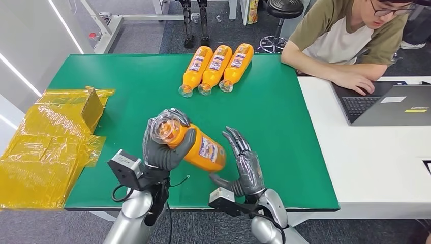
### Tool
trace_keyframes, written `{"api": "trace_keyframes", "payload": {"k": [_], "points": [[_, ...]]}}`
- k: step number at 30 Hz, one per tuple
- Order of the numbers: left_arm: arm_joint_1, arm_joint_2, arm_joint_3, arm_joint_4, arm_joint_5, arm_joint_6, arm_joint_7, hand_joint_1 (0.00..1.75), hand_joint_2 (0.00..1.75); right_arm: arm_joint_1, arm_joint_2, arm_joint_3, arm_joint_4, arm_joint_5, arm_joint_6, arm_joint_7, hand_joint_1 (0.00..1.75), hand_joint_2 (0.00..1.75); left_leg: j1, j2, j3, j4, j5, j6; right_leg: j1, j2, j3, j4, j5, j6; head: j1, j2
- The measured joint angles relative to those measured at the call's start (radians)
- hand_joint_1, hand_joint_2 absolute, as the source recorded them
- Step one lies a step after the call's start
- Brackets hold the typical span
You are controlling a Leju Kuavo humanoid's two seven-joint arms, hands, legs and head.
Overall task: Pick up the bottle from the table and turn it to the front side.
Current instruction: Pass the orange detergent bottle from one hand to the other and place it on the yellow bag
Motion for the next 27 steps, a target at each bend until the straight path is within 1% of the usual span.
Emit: {"api": "trace_keyframes", "payload": {"k": [2, 4, 5, 7, 10, 12, 14, 16, 19, 22, 25, 27], "points": [[0.004, 0.010, 0.022, 0.000, -0.135, 0.186, 0.059, 1.75, 1.75, 0.024, 0.007, 0.000, -0.025, -0.027, -0.018, -0.012, 0.00, 1.75, 0.000, 0.000, 0.000, 0.000, 0.000, 0.000, 0.000, 0.001, 0.000, 0.000, 0.000, 0.000, 0.000, 0.000], [0.005, 0.032, 0.045, 0.000, -0.321, 0.370, 0.122, 1.75, 1.75, 0.044, 0.014, -0.001, -0.054, -0.049, -0.023, -0.020, 0.00, 1.75, 0.000, 0.000, 0.000, 0.000, 0.000, 0.000, 0.000, 0.001, -0.001, 0.001, 0.000, 0.000, 0.000, 0.000], [0.007, 0.048, 0.059, 0.000, -0.409, 0.429, 0.149, 1.75, 1.75, 0.053, 0.016, -0.001, -0.070, -0.058, -0.023, -0.022, 0.00, 1.75, 0.000, 0.000, 0.000, 0.000, 0.000, -0.001, 0.000, 0.000, -0.001, 0.001, 0.000, -0.001, 0.000, 0.000], [0.013, 0.084, 0.089, 0.000, -0.569, 0.483, 0.208, 1.75, 1.75, 0.068, 0.018, -0.002, -0.101, -0.082, -0.022, -0.029, 0.00, 1.75, 0.000, 0.000, 0.000, -0.001, 0.000, -0.001, 0.000, 0.000, -0.001, 0.001, -0.001, -0.002, 0.000, 0.000], [0.026, 0.145, 0.138, 0.000, -0.841, 0.497, 0.318, 1.75, 1.75, 0.092, 0.018, -0.008, -0.145, -0.132, -0.021, -0.049, 0.00, 1.75, 0.001, 0.001, 0.000, -0.001, 0.000, -0.001, 0.000, 0.001, -0.001, 0.002, -0.001, -0.002, 0.000, 0.000], [0.035, 0.197, 0.169, 0.000, -0.977, 0.487, 0.374, 1.75, 1.75, 0.112, 0.018, -0.015, -0.177, -0.160, -0.025, -0.059, 0.00, 1.75, 0.001, 0.001, 0.000, -0.001, 0.000, -0.001, 0.000, 0.001, -0.001, 0.002, -0.002, -0.002, 0.000, 0.000], [0.042, 0.259, 0.196, 0.000, -1.055, 0.479, 0.413, 1.75, 1.75, 0.135, 0.018, -0.022, -0.210, -0.177, -0.032, -0.064, 0.00, 1.75, 0.001, 0.001, 0.000, -0.002, 0.000, -0.001, 0.001, 0.001, -0.002, 0.002, -0.002, -0.003, 0.000, 0.000], [0.044, 0.335, 0.217, 0.001, -1.093, 0.484, 0.433, 1.75, 1.75, 0.155, 0.017, -0.027, -0.240, -0.189, -0.038, -0.066, 0.00, 1.75, 0.001, 0.002, 0.000, -0.002, 0.000, -0.001, 0.001, 0.002, -0.002, 0.002, -0.002, -0.003, 0.000, 0.000], [0.036, 0.454, 0.245, 0.009, -1.091, 0.487, 0.422, 1.75, 1.75, 0.178, 0.016, -0.033, -0.275, -0.205, -0.035, -0.072, 0.00, 1.75, 0.001, 0.003, 0.000, -0.002, 0.000, -0.002, 0.001, 0.002, -0.003, 0.003, -0.002, -0.004, 0.000, 0.000], [0.030, 0.554, 0.268, 0.017, -1.122, 0.448, 0.400, 1.75, 1.75, 0.187, 0.016, -0.035, -0.304, -0.218, -0.018, -0.081, 0.00, 1.75, 0.001, 0.003, 0.000, -0.002, 0.001, -0.002, 0.001, 0.002, -0.003, 0.004, -0.003, -0.004, 0.000, 0.000], [0.020, 0.631, 0.276, 0.038, -1.152, 0.374, 0.356, 1.75, 1.75, 0.187, 0.016, -0.035, -0.325, -0.238, -0.004, -0.095, 0.00, 1.75, 0.001, 0.003, 0.000, -0.002, 0.001, -0.002, 0.001, 0.002, -0.003, 0.004, -0.003, -0.004, 0.000, 0.000], [-0.001, 0.670, 0.273, 0.077, -1.144, 0.319, 0.296, 1.75, 1.75, 0.186, 0.015, -0.035, -0.335, -0.252, 0.000, -0.106, 0.00, 1.75, 0.001, 0.003, 0.000, -0.002, 0.001, -0.002, 0.001, 0.002, -0.003, 0.004, -0.003, -0.004, 0.000, 0.000]]}}
